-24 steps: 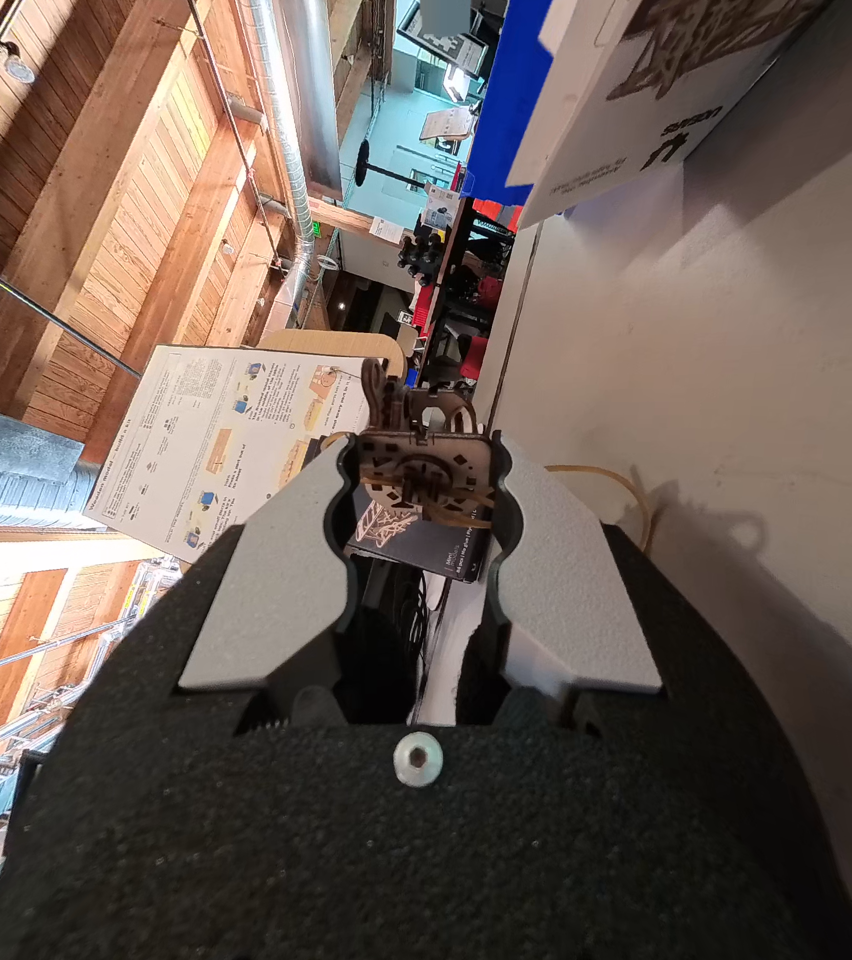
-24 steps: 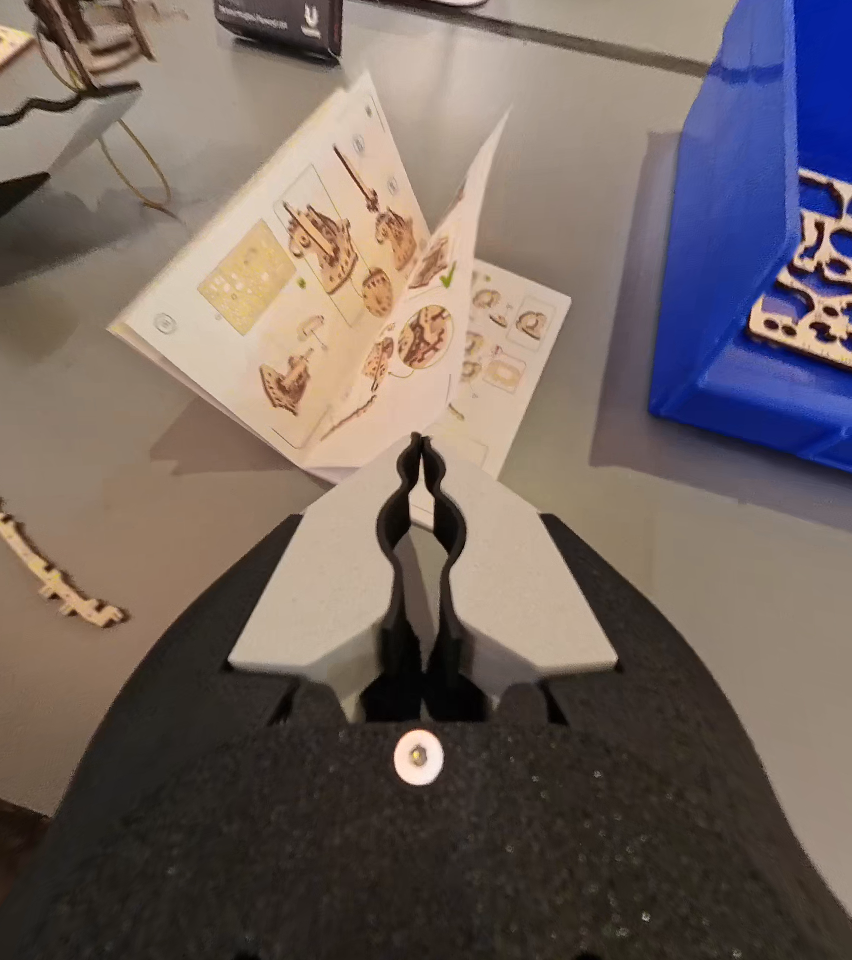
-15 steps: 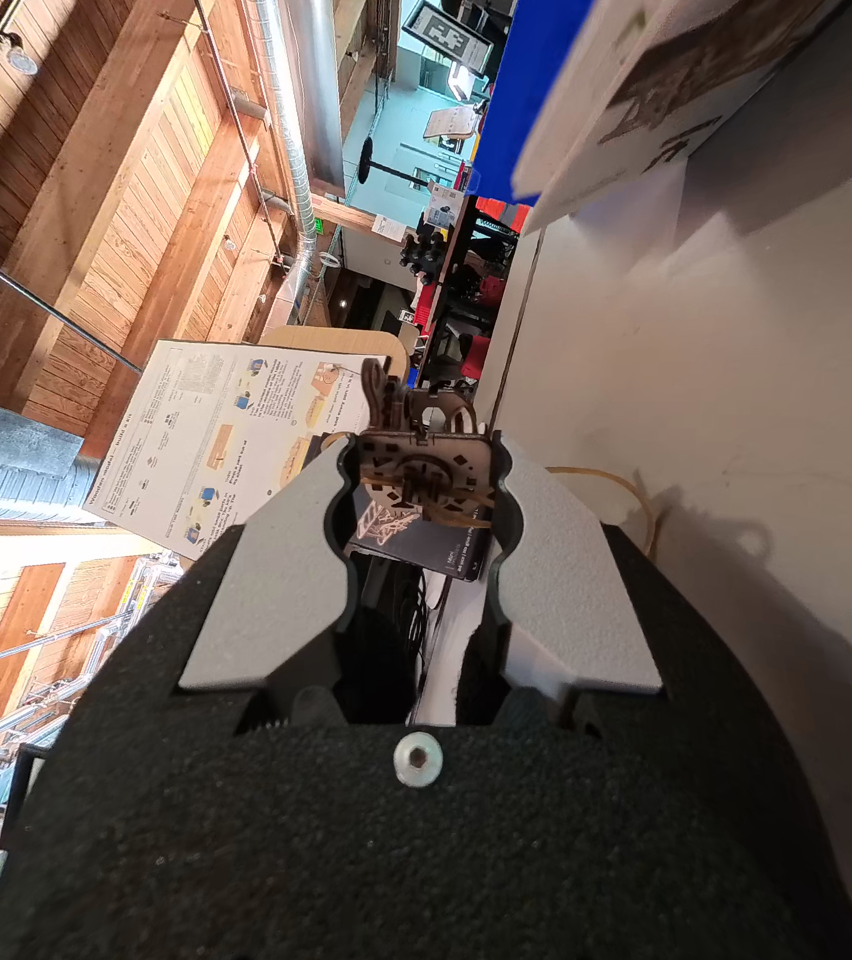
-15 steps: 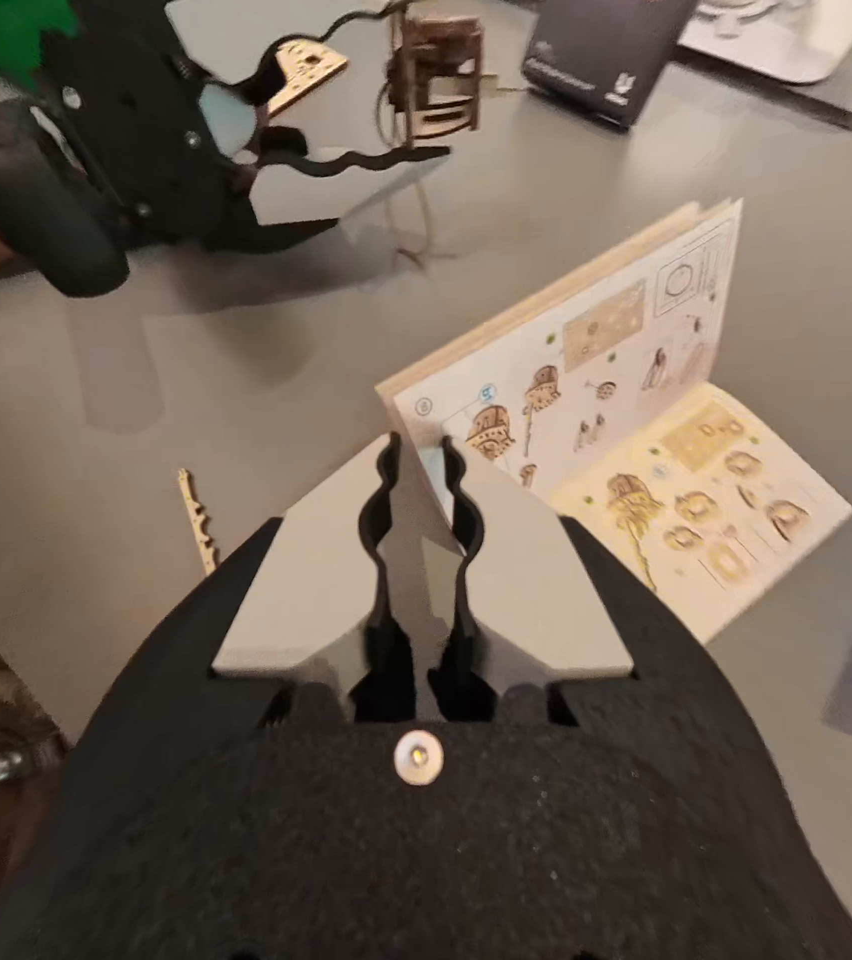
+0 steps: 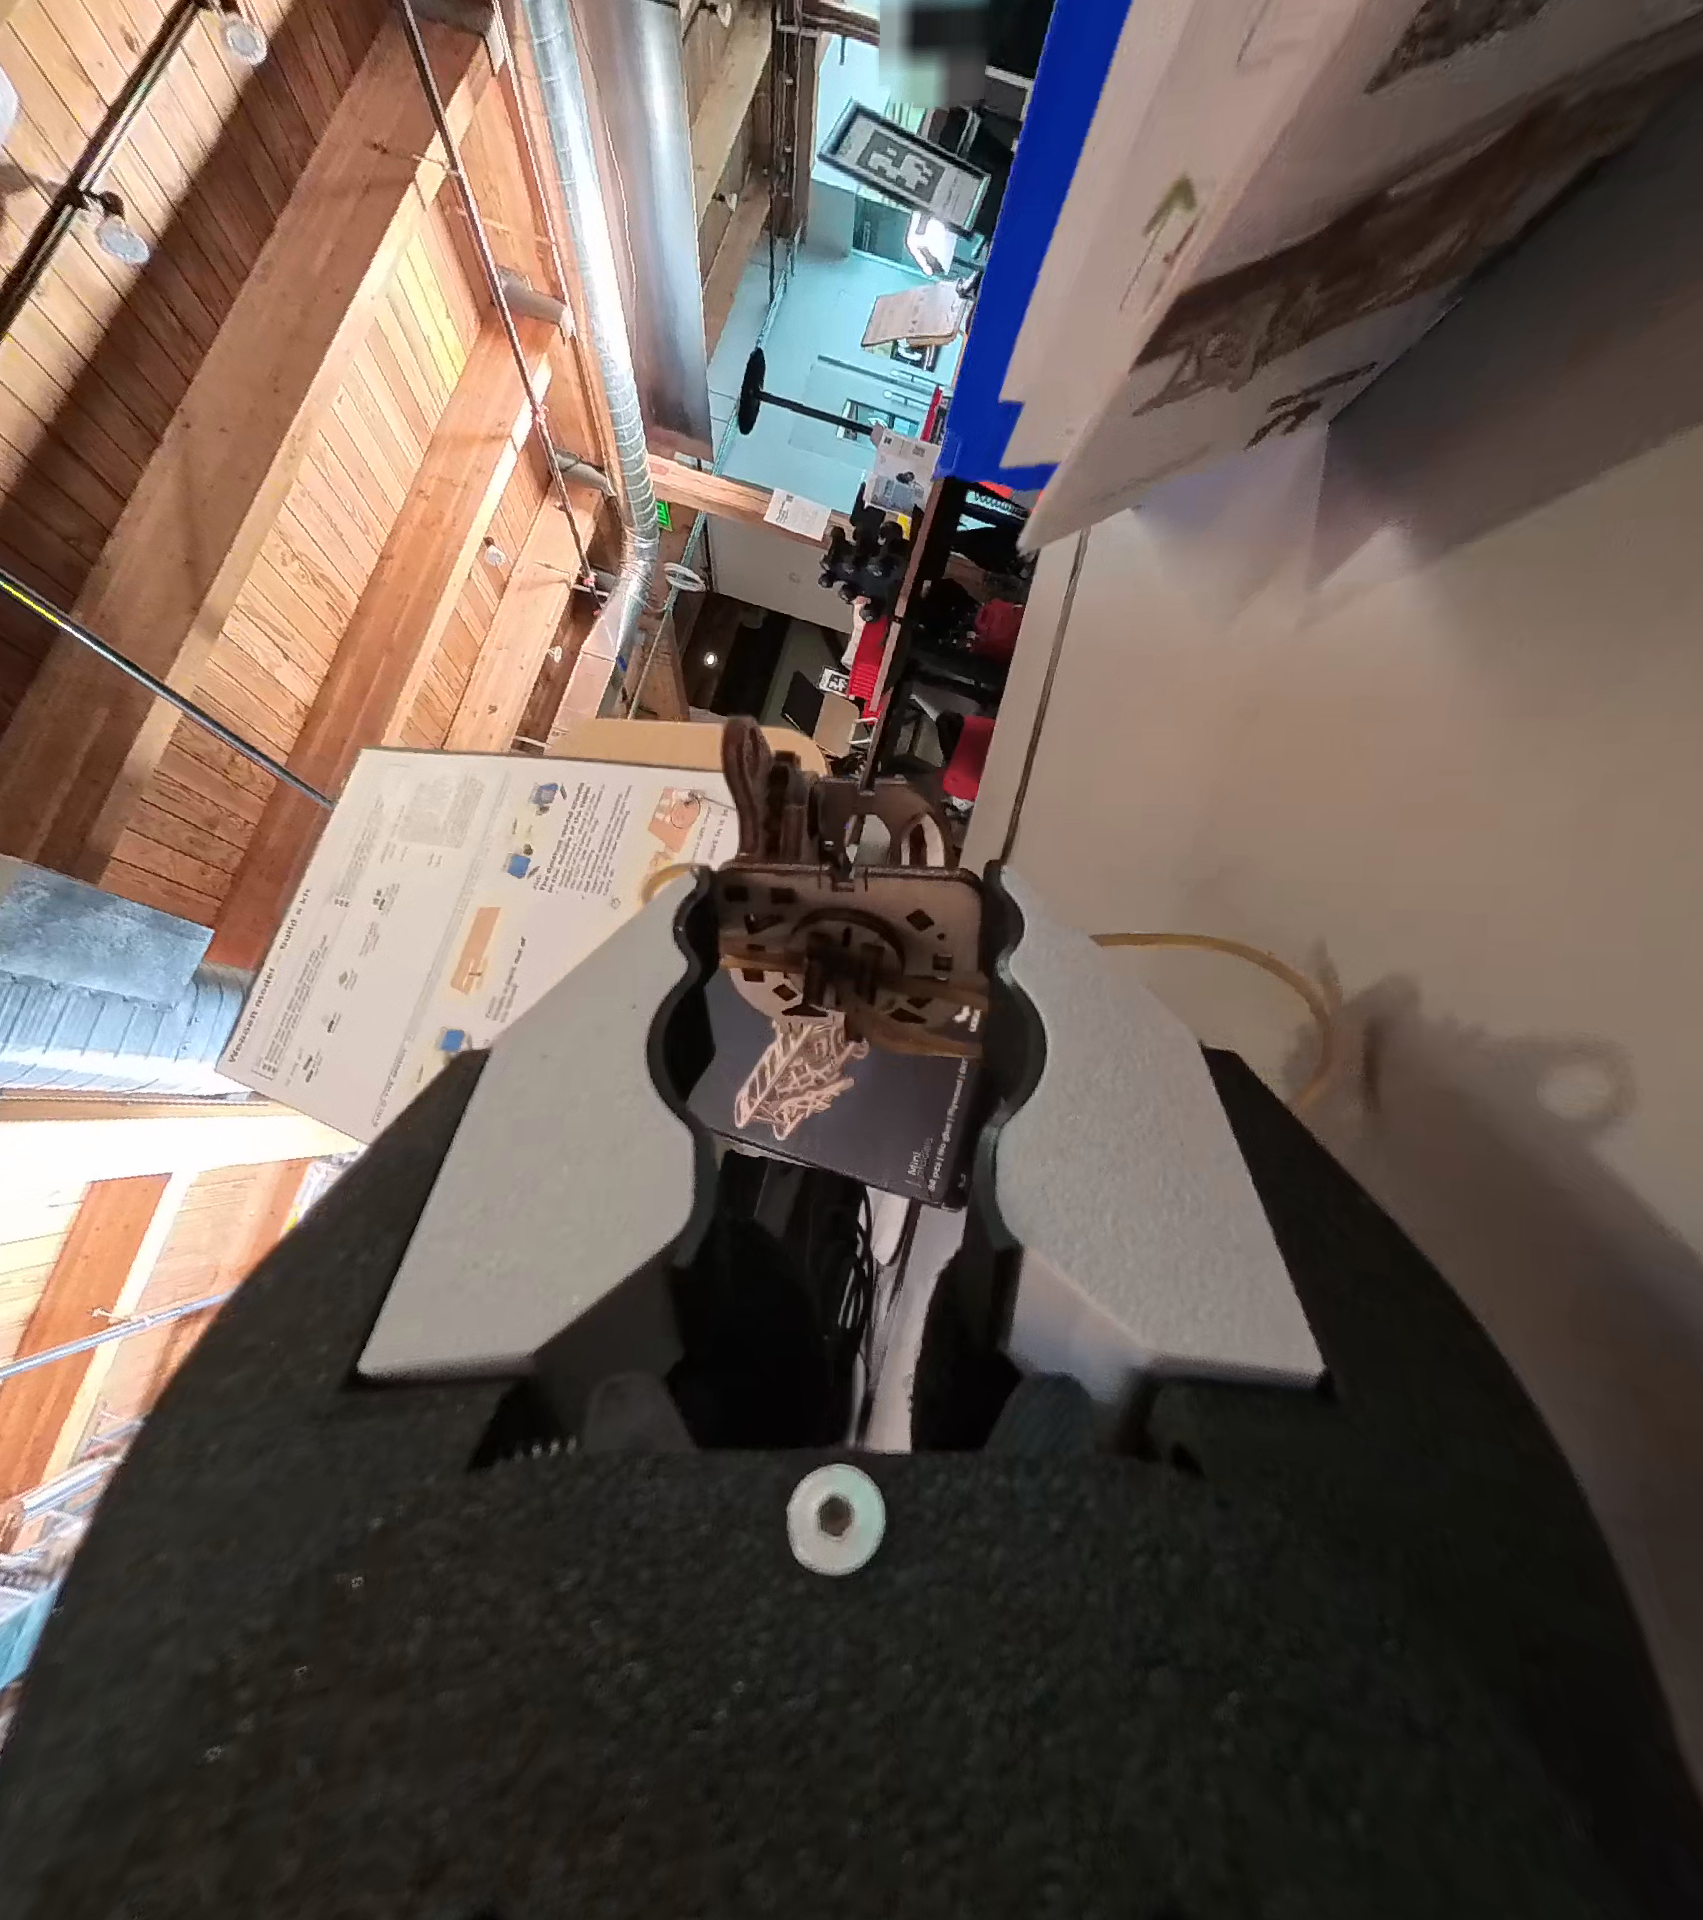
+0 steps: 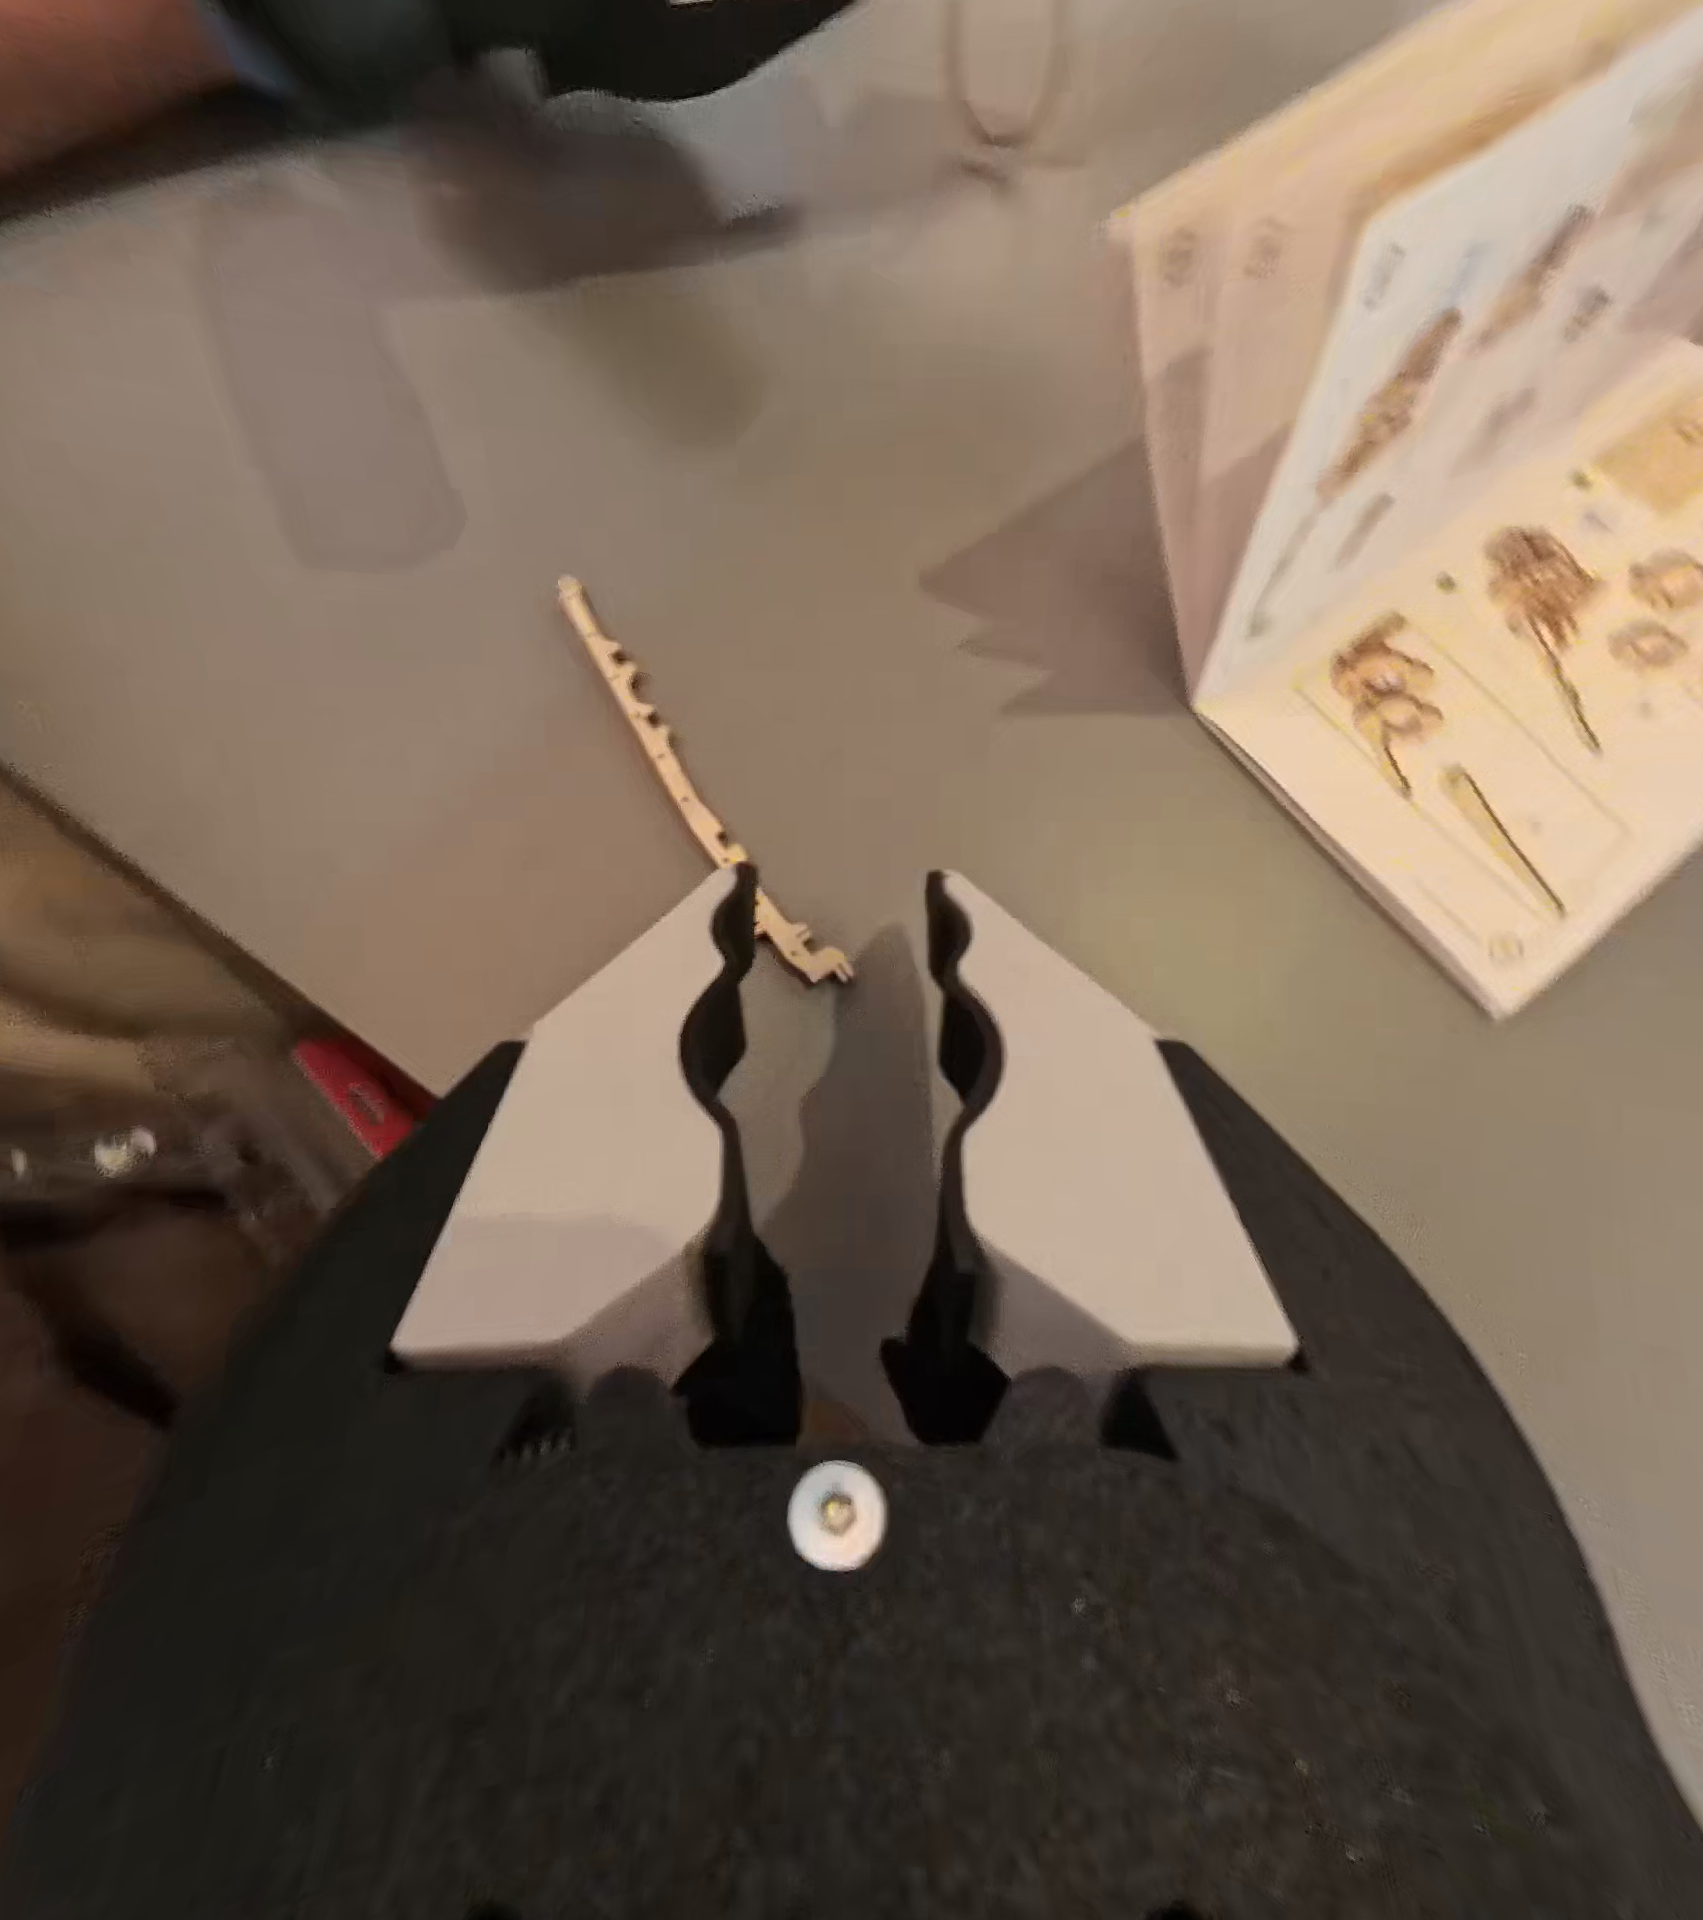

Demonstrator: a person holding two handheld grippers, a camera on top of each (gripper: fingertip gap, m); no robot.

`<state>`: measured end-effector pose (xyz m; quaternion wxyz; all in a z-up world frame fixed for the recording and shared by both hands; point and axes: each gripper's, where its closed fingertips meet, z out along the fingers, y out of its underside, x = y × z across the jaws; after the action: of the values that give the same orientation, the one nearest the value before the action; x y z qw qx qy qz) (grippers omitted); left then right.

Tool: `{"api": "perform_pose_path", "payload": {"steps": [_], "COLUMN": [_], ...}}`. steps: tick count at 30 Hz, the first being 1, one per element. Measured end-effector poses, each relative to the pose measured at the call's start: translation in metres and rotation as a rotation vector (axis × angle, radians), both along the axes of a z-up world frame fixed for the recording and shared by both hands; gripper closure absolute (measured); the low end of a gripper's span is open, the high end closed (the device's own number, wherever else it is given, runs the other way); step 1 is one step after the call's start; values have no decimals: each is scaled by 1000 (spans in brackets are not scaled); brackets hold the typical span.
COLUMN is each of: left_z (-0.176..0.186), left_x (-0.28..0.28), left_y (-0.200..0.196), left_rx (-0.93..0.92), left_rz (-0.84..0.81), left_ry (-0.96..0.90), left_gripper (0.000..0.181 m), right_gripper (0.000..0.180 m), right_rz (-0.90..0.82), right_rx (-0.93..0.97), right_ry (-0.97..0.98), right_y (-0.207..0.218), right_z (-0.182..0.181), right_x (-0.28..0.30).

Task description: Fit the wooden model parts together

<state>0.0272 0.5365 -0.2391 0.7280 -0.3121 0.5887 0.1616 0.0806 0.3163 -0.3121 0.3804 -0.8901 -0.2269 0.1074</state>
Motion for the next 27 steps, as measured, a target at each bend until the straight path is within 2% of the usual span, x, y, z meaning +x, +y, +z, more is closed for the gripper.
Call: {"api": "perform_pose_path", "payload": {"steps": [4,7,10,18,21,24,27], "left_z": [4,6,7,10,9,9,8], "left_x": [2,4,7,7,7,7,7], "left_y": [-7,-13,-18,-21,-21,-20,-18], "left_rx": [-7,-19,-30,-54,-53,-48,-49], "left_rz": [-6,-21,-45,-62,-61,-58,-51], "left_ry": [-19,-33,-45,-67,-63,-57,-54], "left_gripper": [134,134,134,134,134,134,133], "right_gripper": [129,125,130,136,153,151,135], "right_rz": [-219,-294,-355,-406,-368,-342,-296], "right_rx": [-1,2,92,81,74,52,20], "right_ry": [89,96,-20,6,-9,-31,-27], "right_y": [-15,-29,-27,-7,-1,6,9], "right_z": [-1,-11,-17,-16,-17,-17,-17], "right_x": [-3,-18,-19,-9,-3,-1,-9]}}
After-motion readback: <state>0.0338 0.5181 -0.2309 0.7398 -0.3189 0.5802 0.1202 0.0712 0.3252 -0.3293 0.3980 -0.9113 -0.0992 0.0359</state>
